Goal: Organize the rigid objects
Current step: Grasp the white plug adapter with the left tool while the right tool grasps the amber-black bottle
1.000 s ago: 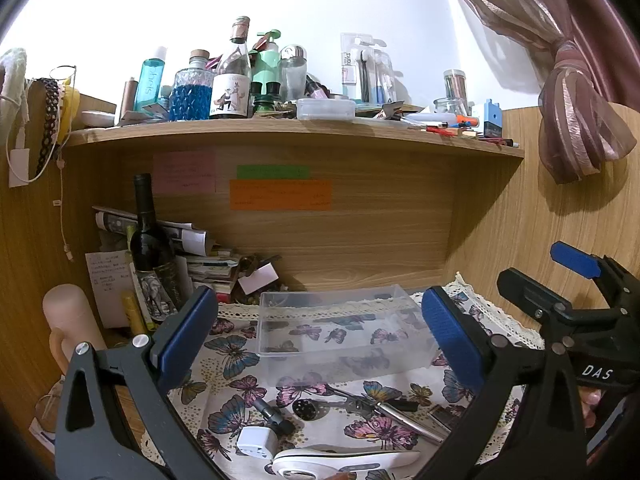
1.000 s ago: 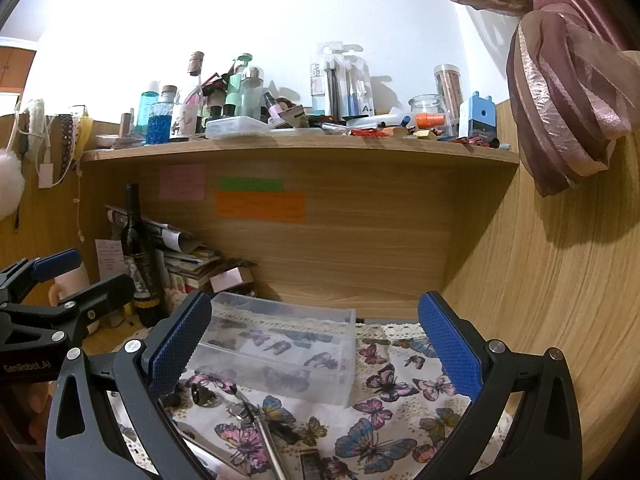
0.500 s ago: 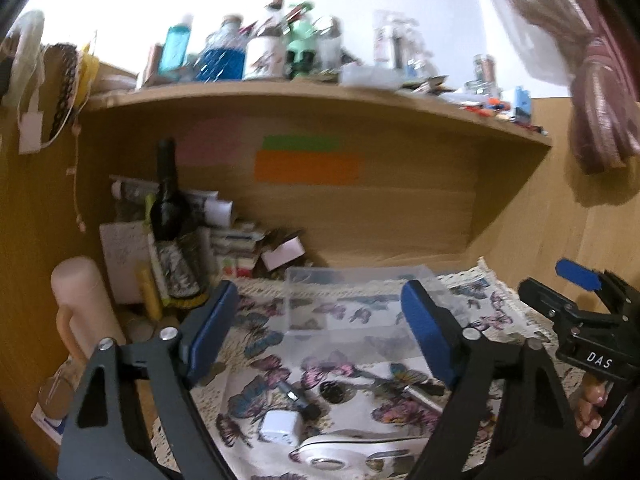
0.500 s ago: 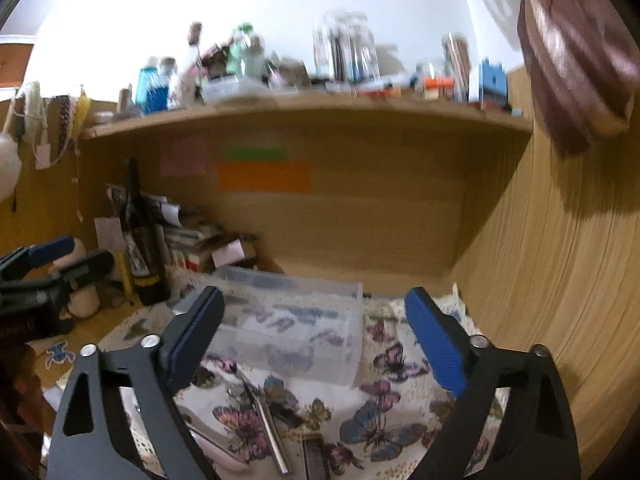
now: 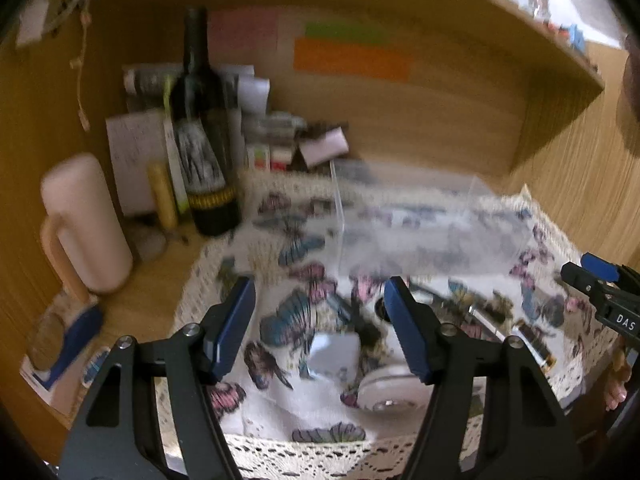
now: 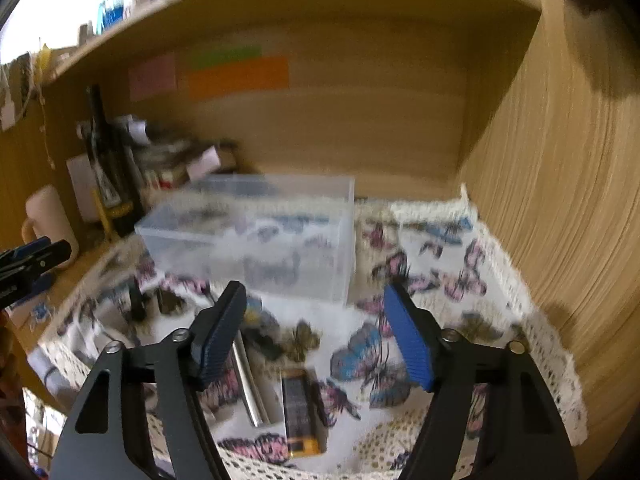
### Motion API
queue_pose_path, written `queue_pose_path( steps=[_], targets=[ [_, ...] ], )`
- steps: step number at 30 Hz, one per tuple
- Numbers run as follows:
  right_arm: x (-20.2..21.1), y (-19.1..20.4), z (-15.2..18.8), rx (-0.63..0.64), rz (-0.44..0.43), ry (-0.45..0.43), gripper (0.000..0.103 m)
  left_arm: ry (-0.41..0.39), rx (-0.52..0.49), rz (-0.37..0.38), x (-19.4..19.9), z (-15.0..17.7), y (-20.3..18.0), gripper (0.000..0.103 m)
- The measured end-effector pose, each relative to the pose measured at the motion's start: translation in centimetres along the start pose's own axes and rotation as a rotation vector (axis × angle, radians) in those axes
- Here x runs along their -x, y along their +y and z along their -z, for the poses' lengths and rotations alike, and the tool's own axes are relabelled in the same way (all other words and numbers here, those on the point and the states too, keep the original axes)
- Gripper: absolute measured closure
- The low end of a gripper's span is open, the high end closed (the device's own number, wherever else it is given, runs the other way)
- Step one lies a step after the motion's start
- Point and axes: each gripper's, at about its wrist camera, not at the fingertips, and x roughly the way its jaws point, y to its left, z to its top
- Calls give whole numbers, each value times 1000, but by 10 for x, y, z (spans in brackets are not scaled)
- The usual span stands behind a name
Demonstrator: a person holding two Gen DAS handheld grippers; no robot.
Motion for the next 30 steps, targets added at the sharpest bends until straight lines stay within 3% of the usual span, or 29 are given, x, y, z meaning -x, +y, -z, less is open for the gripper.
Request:
queue_pose_path(
  steps=[4, 8, 13, 19, 24, 26, 28, 30],
  targets=[
    [-16, -1, 9, -10, -11, 73, 40, 89, 7, 24, -19, 10, -1, 36],
    [-29, 6, 18, 9, -35, 138, 48, 172, 39, 58, -38, 19, 1, 37],
    [-48, 0, 31, -28, -49, 242, 60, 248, 46, 85, -53, 29, 0, 52],
    [-55, -4, 43, -35, -58, 324, 61, 268, 45, 95, -63, 34, 4, 56],
    [-52, 3, 51, 6, -23, 315, 61, 273, 57, 103, -69, 38, 8, 56],
    [-51, 4, 51, 6, -8, 303, 69, 278, 66, 116, -72, 38, 10, 65],
    [-51, 4, 50, -6, 0, 295, 82, 274, 63, 117, -72, 39, 10, 65],
    [-51, 5, 49, -16, -7, 289, 81, 267, 58, 116, -71, 39, 9, 65]
  ],
)
